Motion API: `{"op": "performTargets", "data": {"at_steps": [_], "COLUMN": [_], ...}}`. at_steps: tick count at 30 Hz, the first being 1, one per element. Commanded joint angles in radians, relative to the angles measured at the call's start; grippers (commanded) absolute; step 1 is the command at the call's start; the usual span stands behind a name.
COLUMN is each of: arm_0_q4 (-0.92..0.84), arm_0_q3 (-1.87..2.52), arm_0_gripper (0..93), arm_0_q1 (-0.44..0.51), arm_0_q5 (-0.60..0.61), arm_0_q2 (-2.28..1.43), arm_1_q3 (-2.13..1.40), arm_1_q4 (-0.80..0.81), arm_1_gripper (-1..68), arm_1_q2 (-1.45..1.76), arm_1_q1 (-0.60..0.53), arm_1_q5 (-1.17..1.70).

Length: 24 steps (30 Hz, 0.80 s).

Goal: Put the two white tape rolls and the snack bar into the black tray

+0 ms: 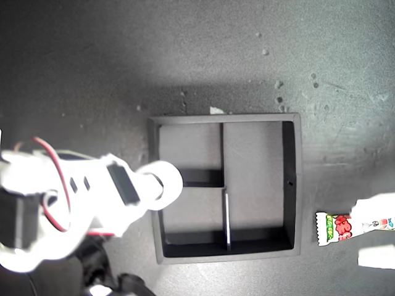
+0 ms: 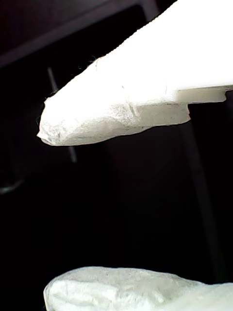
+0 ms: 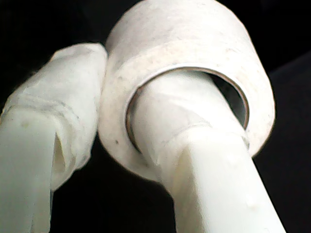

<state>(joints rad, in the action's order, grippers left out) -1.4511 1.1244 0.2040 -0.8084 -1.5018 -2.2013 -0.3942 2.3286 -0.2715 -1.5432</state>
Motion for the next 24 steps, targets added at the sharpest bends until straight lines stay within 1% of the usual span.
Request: {"op": "performTargets", "data": {"at_steps": [1, 3, 4, 5, 7, 10, 12, 14, 15, 17, 20, 22, 24], "arm_0_q4": [-0.135, -0.221, -0.256, -0.296, -0.382, -0.377, -0.377, -0.377, -0.377, -0.377, -0.377, -0.377, -0.377], "arm_0_q3": [-0.328, -0.494, -0.578, -0.672, -0.910, -0.945, -0.963, -0.986, -0.992, -0.994, -0.996, -1.005, -1.032], "arm_0_gripper": [0.1, 0.1, 0.1, 0.1, 0.1, 0.1, 0.1, 0.1, 0.1, 0.1, 0.1, 0.1, 0.1], "arm_0_q1": [0.011, 0.018, 0.025, 0.031, 0.040, 0.051, 0.067, 0.089, 0.103, 0.129, 0.163, 0.189, 0.212], "arm_0_q5": [0.015, 0.025, 0.028, 0.029, 0.040, 0.046, 0.046, 0.038, 0.032, 0.020, -0.005, -0.021, -0.040], "arm_0_q2": [0.150, 0.259, 0.316, 0.374, 0.518, 0.563, 0.589, 0.612, 0.618, 0.630, 0.655, 0.676, 0.710], "arm_1_q3": [-0.199, -0.347, -0.377, -0.382, -0.347, -0.227, -0.170, -0.144, -0.133, -0.080, -0.003, 0.058, 0.138], "arm_1_q4": [0.104, 0.209, 0.202, 0.160, 0.025, -0.179, -0.250, -0.265, -0.249, -0.293, -0.232, -0.169, -0.161], "arm_1_gripper": [15.0, 19.2, 21.4, 23.1, 25.8, 29.4, 29.9, 30.2, 31.0, 32.1, 33.9, 33.8, 32.9], "arm_1_q2": [-0.002, -0.003, -0.008, -0.014, -0.014, -0.023, -0.025, -0.028, -0.032, -0.035, -0.034, -0.034, -0.037], "arm_1_q1": [0.002, -0.021, -0.034, -0.046, -0.064, -0.072, -0.063, -0.046, -0.029, 0.006, 0.051, 0.032, -0.032], "arm_1_q5": [-0.380, -0.601, -0.686, -0.756, -0.859, -0.916, -0.911, -0.888, -0.827, -0.693, -0.293, 0.025, 0.291]}}
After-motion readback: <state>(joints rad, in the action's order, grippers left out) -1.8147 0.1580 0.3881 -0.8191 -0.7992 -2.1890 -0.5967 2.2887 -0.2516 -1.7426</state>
